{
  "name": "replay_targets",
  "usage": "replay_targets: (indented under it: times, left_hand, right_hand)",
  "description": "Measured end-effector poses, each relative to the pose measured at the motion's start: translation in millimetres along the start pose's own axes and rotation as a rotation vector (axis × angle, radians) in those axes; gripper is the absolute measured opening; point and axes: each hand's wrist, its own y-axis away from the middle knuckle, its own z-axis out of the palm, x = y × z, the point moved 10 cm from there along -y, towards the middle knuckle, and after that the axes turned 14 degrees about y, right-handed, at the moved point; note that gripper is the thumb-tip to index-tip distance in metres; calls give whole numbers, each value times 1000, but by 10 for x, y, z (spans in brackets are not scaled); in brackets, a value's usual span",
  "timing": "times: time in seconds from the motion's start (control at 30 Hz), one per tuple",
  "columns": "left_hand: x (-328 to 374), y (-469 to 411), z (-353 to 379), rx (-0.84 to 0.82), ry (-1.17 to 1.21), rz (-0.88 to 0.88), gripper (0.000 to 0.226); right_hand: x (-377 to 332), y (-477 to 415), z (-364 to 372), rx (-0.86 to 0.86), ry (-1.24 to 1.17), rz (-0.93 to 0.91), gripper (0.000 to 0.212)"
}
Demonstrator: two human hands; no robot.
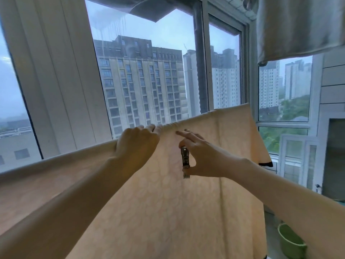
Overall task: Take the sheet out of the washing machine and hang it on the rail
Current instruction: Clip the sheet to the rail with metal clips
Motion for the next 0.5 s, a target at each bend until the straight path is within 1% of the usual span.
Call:
replay_targets:
  times: [0.27,0.5]
  left_hand:
    - [205,-385,216,-8,-33,18,58]
    - [418,-675,370,-22,15,45,55]
  right_hand:
    - [406,64,90,36,36,85,66]
    - [710,185,114,39,39,110,67]
